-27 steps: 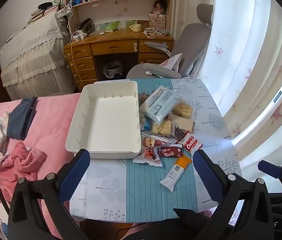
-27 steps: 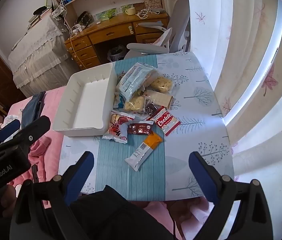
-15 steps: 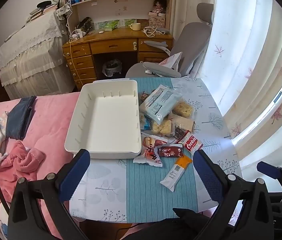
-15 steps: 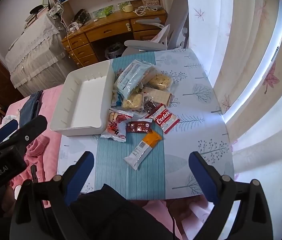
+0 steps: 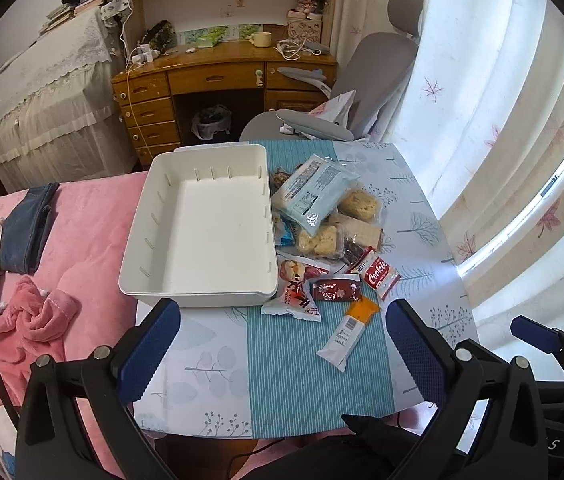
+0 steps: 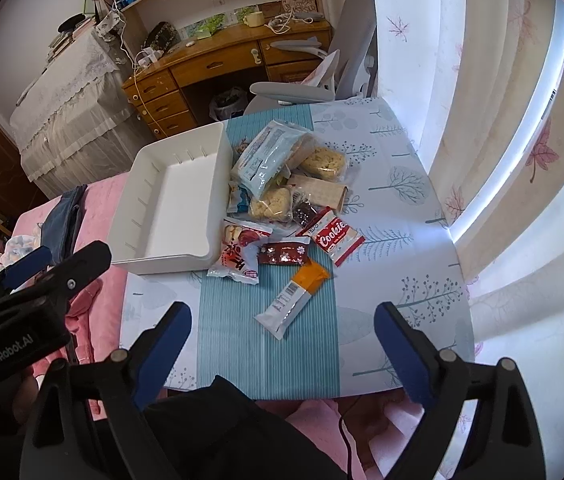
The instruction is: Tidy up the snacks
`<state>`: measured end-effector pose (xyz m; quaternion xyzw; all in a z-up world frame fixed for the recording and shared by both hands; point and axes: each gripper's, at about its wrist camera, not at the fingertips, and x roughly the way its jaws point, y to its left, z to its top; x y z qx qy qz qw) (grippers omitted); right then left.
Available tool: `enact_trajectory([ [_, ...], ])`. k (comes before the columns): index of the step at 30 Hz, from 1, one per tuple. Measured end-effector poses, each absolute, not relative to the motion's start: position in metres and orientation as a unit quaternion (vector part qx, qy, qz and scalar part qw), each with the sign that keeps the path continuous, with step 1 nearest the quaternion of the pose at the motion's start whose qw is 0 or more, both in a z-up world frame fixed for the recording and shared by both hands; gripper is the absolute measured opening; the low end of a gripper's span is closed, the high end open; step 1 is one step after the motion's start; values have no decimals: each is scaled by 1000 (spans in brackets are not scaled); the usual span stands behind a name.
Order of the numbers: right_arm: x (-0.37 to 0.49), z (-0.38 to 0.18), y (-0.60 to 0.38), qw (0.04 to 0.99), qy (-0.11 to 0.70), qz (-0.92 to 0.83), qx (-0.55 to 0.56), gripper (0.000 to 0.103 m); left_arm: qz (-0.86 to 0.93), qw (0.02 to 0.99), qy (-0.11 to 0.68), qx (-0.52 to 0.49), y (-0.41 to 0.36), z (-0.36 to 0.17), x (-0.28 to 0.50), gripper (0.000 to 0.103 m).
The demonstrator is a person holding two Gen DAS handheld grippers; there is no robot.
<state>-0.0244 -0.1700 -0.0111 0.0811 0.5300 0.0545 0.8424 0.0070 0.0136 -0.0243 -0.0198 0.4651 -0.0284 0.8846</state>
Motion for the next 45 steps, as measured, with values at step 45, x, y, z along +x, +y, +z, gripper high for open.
enact_trajectory([
  [45,57,-58,-229,859,509,58,18,94,-72,830,551,-43,-28,-105,82,97],
])
